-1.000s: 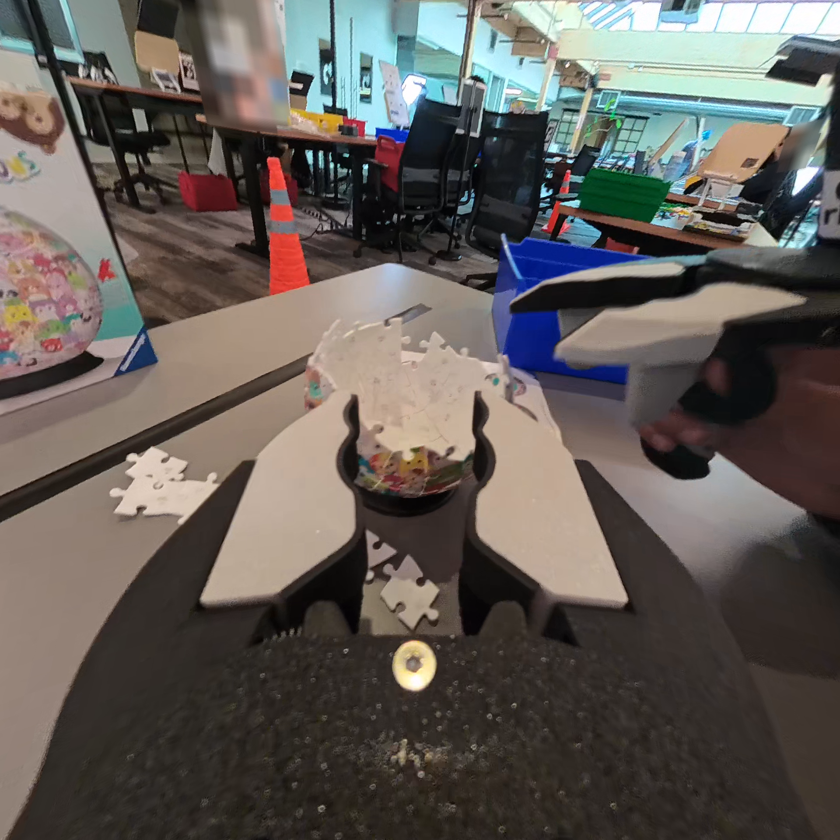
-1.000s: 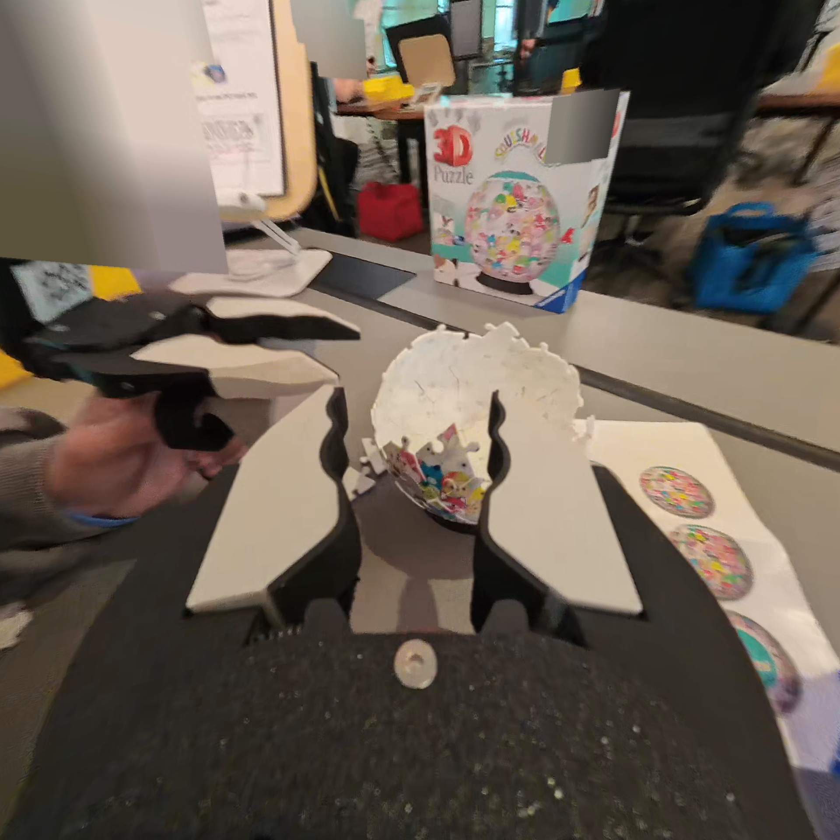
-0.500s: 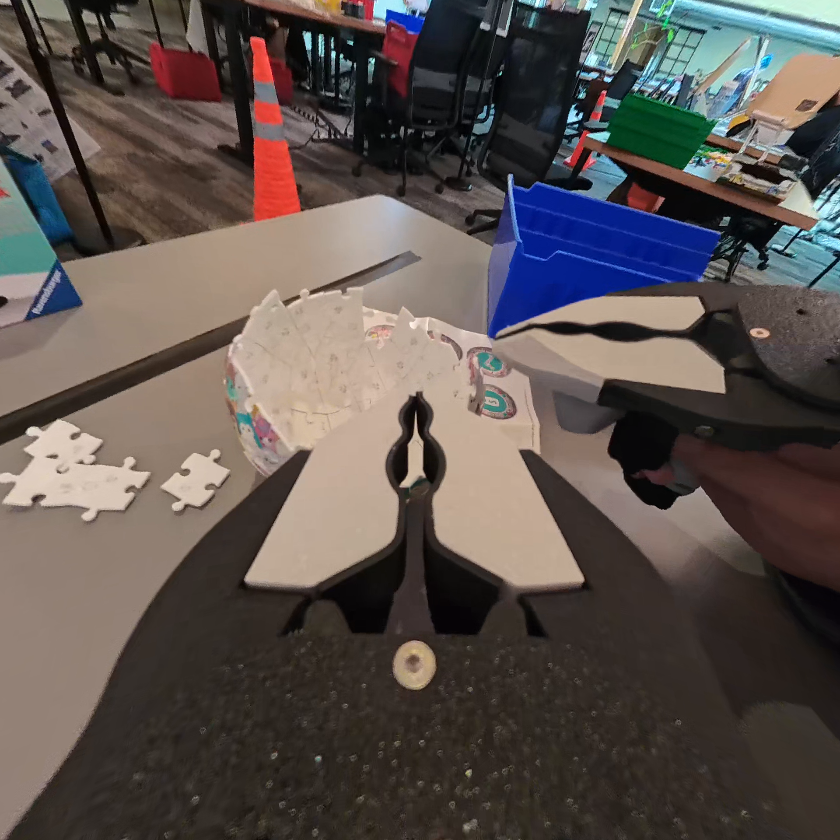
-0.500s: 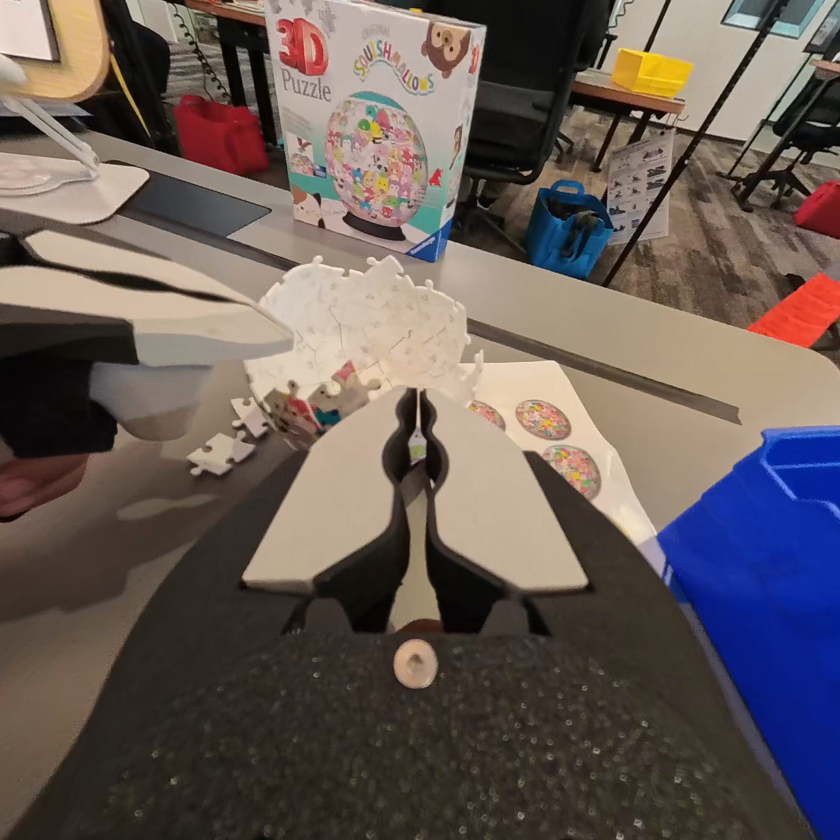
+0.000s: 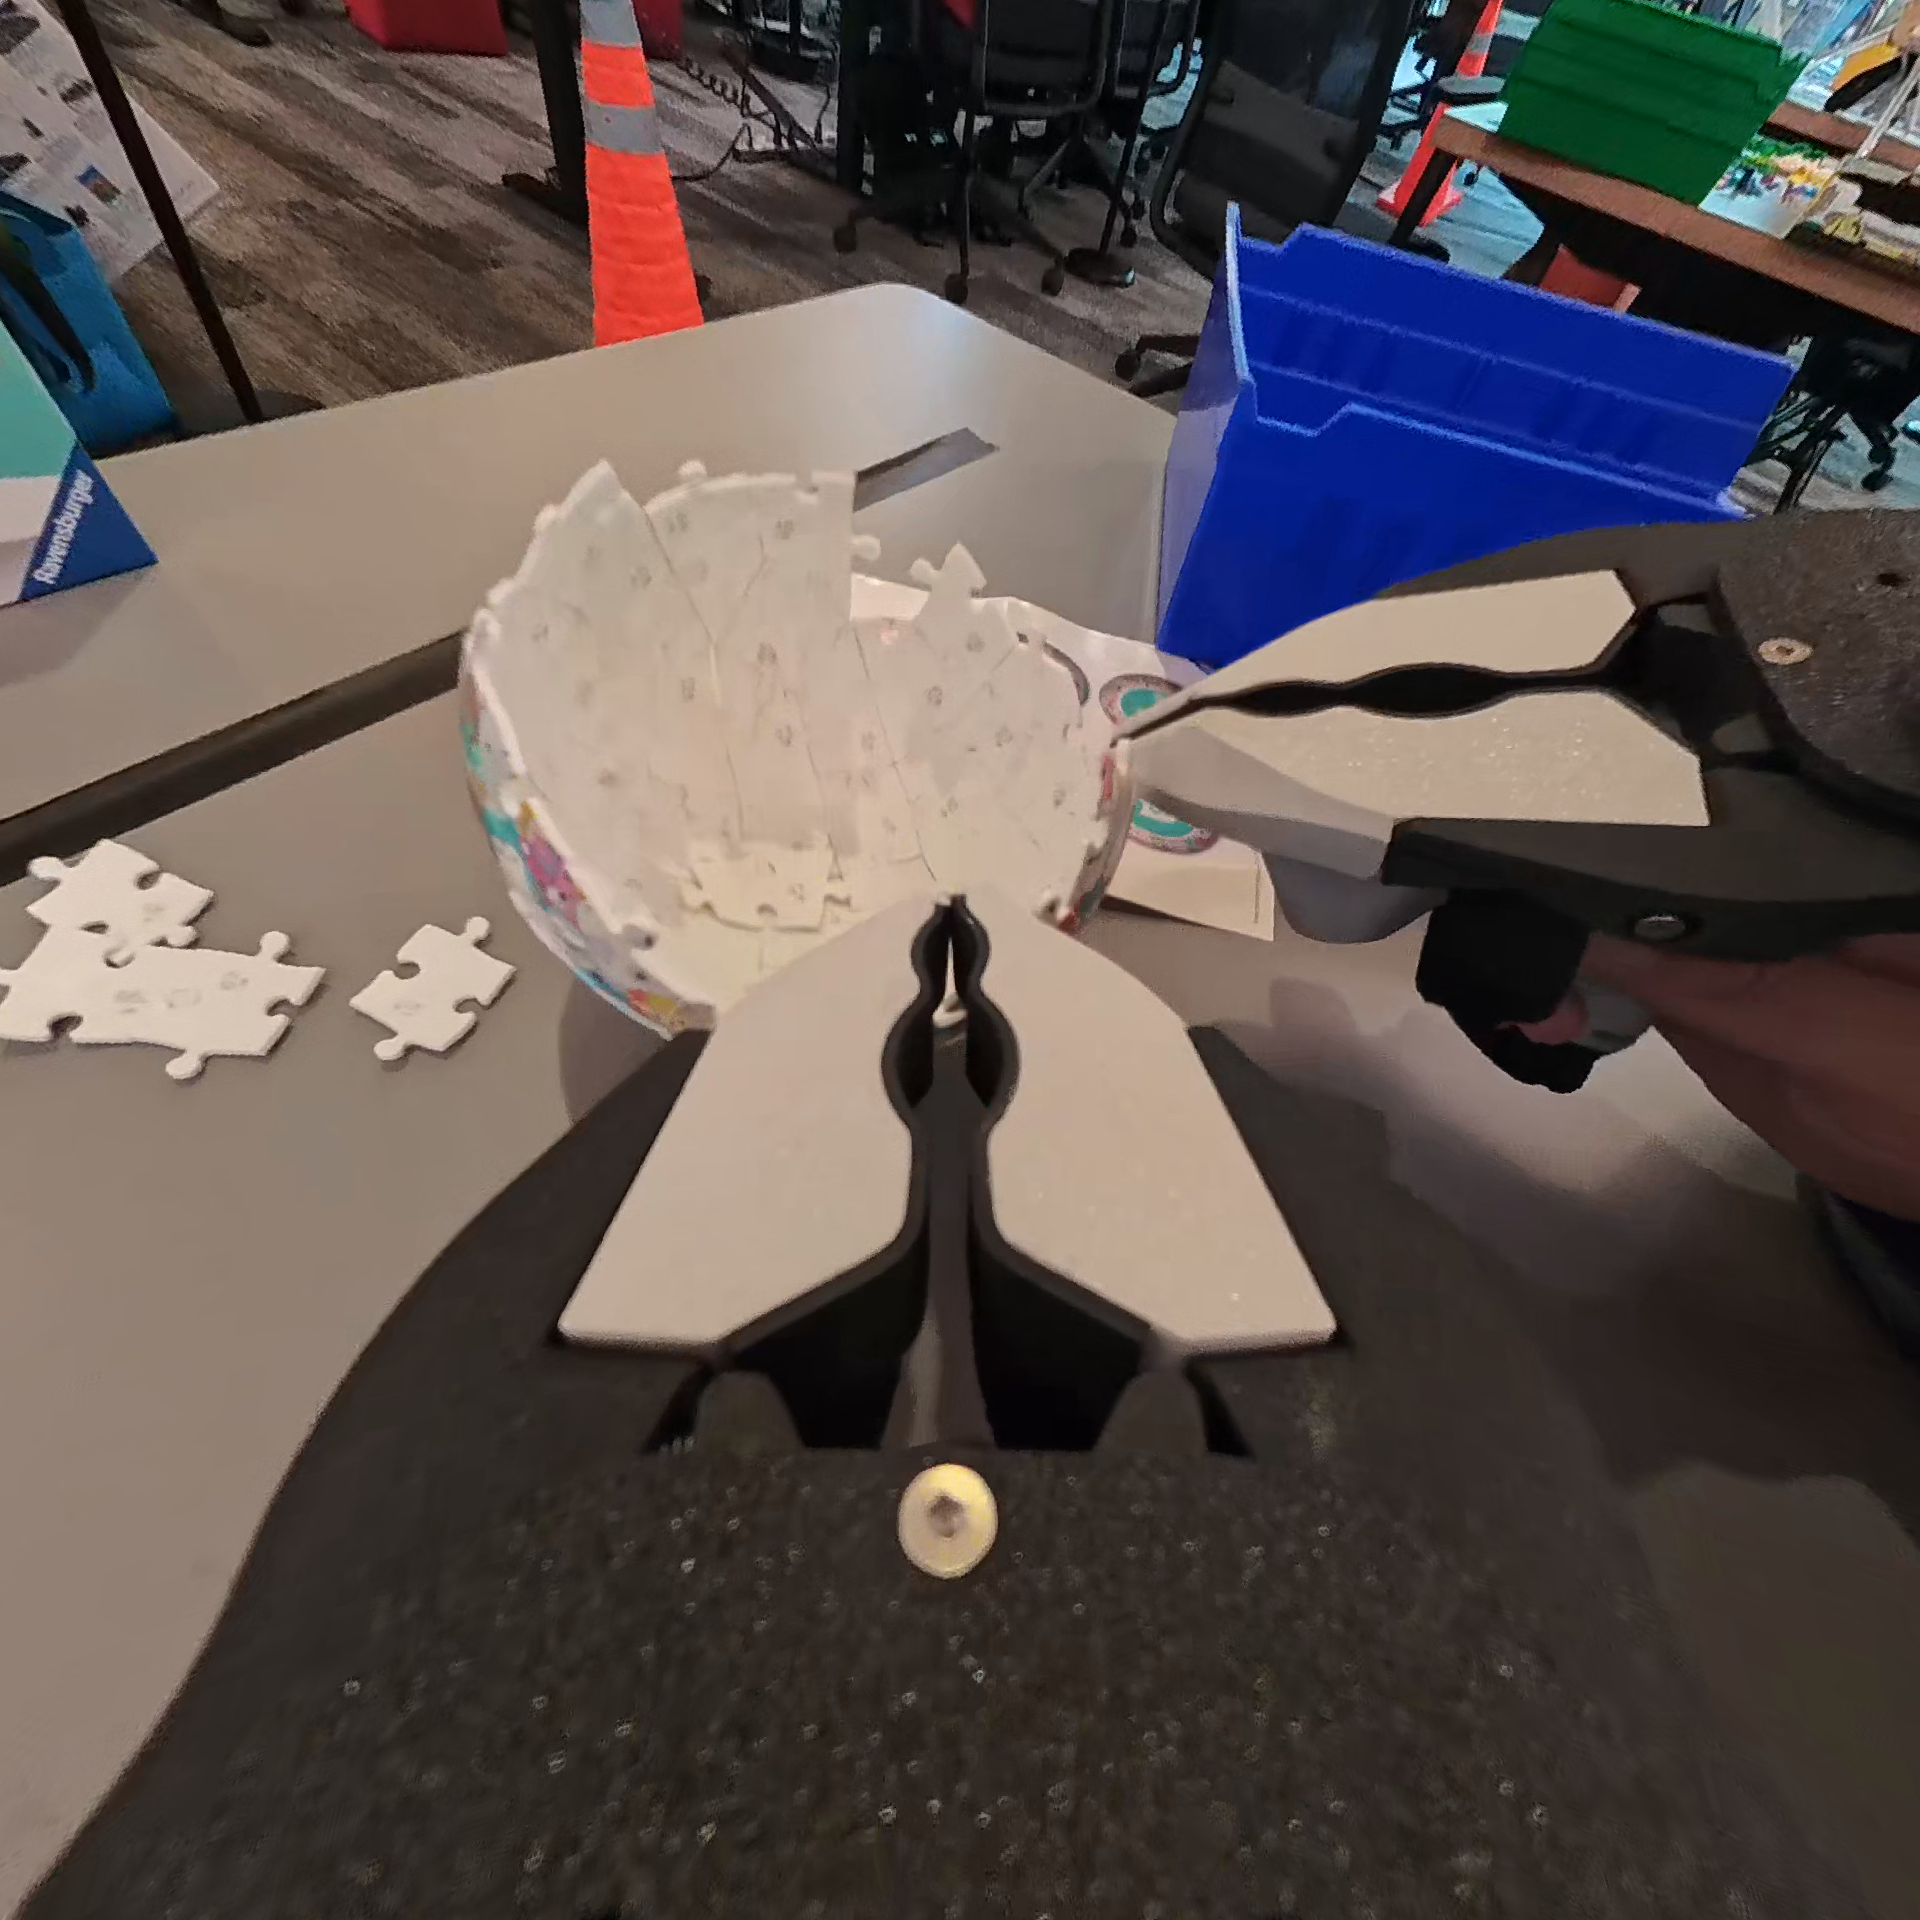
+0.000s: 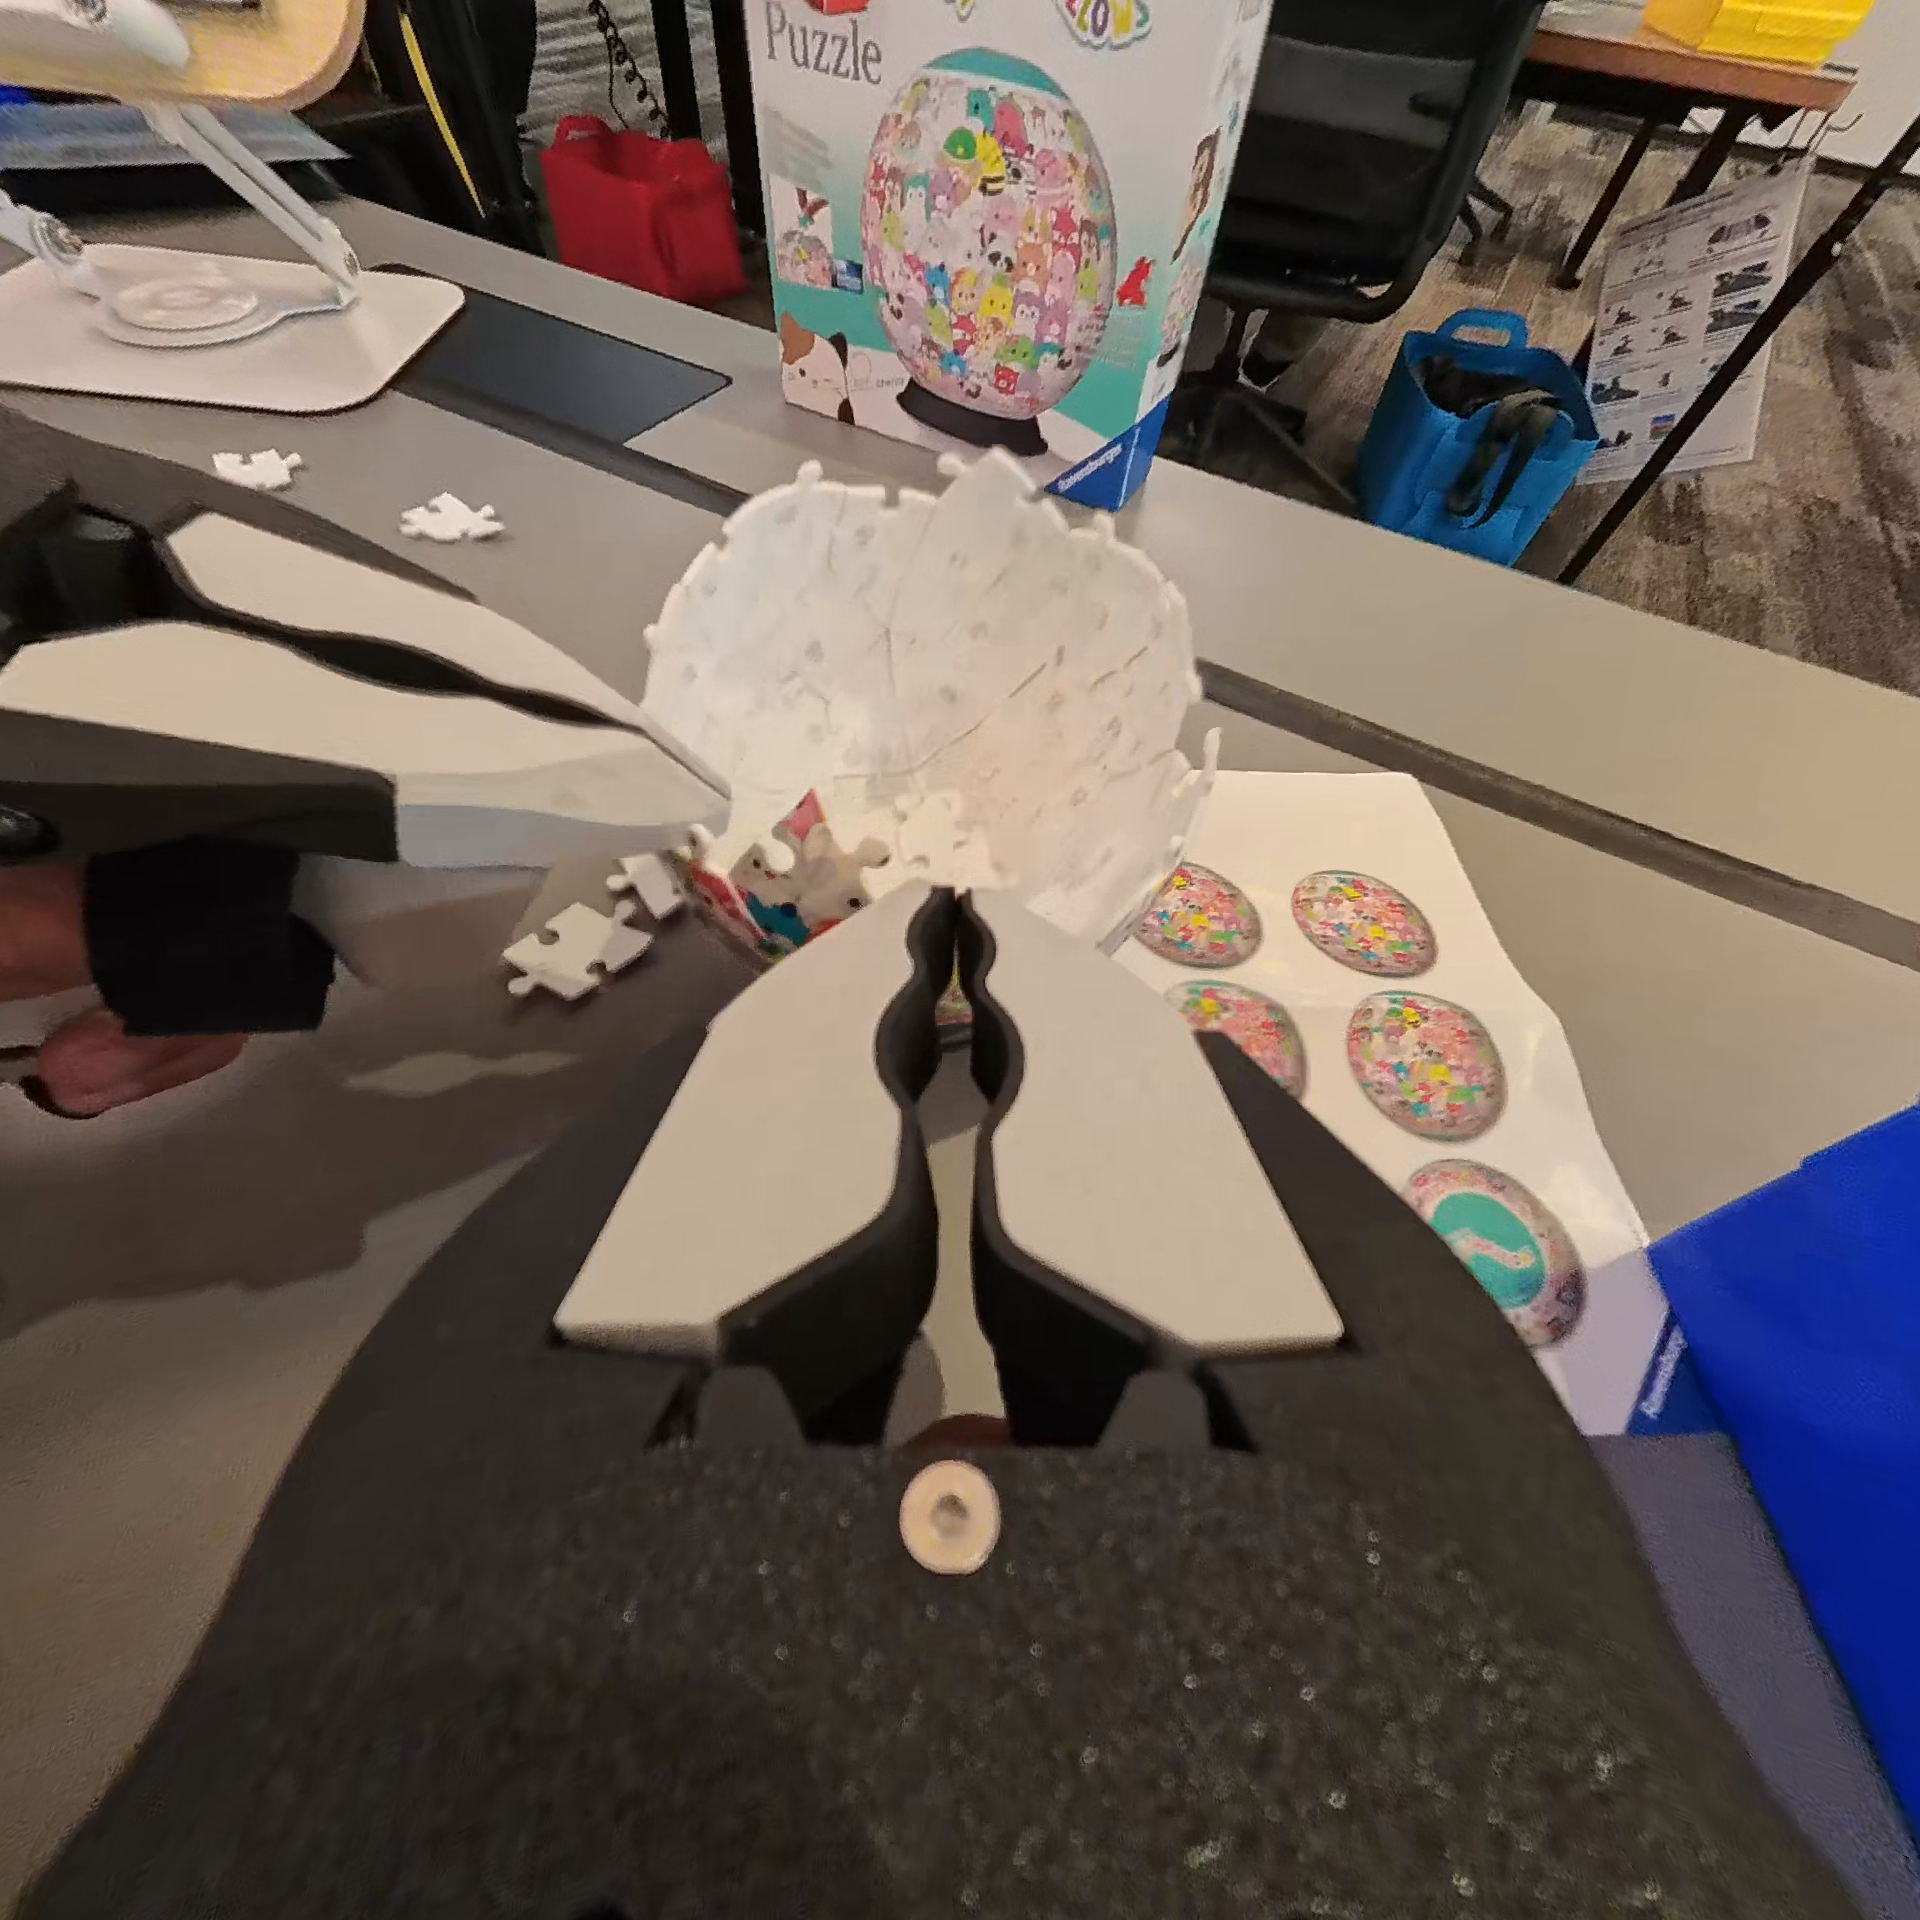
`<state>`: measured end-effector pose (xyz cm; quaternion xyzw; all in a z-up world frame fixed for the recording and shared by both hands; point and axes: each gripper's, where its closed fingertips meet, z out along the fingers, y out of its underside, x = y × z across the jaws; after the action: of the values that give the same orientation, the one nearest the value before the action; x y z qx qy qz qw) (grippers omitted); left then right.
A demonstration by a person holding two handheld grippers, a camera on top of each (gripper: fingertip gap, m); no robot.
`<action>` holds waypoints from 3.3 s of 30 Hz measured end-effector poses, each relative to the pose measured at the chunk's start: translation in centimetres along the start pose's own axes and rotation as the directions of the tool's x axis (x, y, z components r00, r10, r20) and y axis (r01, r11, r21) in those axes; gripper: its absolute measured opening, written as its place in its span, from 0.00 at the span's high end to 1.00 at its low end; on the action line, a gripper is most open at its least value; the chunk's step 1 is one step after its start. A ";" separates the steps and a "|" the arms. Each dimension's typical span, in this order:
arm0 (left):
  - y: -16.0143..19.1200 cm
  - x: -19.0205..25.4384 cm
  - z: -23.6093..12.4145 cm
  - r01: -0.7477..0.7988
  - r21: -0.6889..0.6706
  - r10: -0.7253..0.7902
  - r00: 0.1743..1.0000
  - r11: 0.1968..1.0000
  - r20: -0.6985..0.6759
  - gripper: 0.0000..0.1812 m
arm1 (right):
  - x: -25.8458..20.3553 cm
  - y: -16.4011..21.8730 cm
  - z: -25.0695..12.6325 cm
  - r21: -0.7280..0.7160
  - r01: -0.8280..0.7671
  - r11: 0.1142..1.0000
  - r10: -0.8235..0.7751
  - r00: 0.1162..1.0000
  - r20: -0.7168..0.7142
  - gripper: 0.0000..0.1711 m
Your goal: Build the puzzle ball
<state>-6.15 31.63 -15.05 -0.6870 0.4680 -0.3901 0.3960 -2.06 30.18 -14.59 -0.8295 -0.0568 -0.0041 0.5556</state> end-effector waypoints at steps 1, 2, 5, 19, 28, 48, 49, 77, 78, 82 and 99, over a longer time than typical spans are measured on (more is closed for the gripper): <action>0.3 0.1 0.1 -0.001 -0.011 0.001 1.000 1.000 0.000 1.00 | -0.2 0.2 0.0 -0.006 0.002 1.000 -0.002 1.000 0.002 1.00; 0.7 0.1 0.1 -0.001 -0.022 0.001 1.000 1.000 0.001 1.00 | -0.3 0.5 0.0 -0.012 0.006 1.000 -0.006 1.000 0.003 1.00; 1.7 0.1 0.4 -0.005 -0.061 0.005 1.000 0.998 0.006 1.00 | -0.8 1.3 0.2 -0.033 0.011 0.999 -0.011 1.000 0.015 1.00; 3.2 -0.8 1.0 0.022 -0.139 -0.017 0.999 0.990 0.035 1.00 | -0.9 2.5 1.1 -0.090 -0.031 0.995 0.035 0.998 0.051 0.98; -2.3 -3.4 -3.6 -0.033 0.167 0.032 0.999 0.985 0.008 0.90 | -1.4 -3.9 1.9 -0.186 0.176 0.966 -0.111 0.943 0.315 0.82; -0.6 -5.3 -3.4 0.026 0.145 -0.025 1.000 0.989 -0.004 0.88 | -0.9 0.5 4.0 -0.509 0.458 0.728 -0.351 0.888 0.298 0.83; -0.6 -5.3 -3.4 0.017 0.144 -0.018 1.000 0.989 0.005 0.88 | -0.7 0.1 3.2 -0.479 0.444 0.758 -0.357 0.896 0.264 0.83; 1.8 0.8 0.4 -0.175 -0.030 0.172 0.982 0.984 -0.080 1.00 | -2.6 0.9 -0.2 -0.108 0.242 0.964 -0.250 0.966 -0.071 1.00; 2.1 0.8 0.5 -0.183 -0.043 0.180 0.981 0.982 -0.078 1.00 | -2.6 1.0 -0.1 -0.105 0.241 0.965 -0.249 0.966 -0.068 1.00; 3.0 0.5 0.8 -0.197 -0.095 0.192 0.980 0.976 -0.058 1.00 | -3.0 1.9 0.2 -0.129 0.224 0.966 -0.232 0.972 -0.047 1.00; 3.8 -0.4 1.2 -0.171 -0.158 0.169 0.985 0.973 -0.026 1.00 | -3.2 1.8 0.4 -0.110 0.172 0.979 -0.174 0.985 -0.009 1.00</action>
<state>-6.46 31.31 -19.05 -0.6715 0.5573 -0.3204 0.3686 -5.09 29.62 -16.59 -0.8505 -0.1233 -0.0633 0.5074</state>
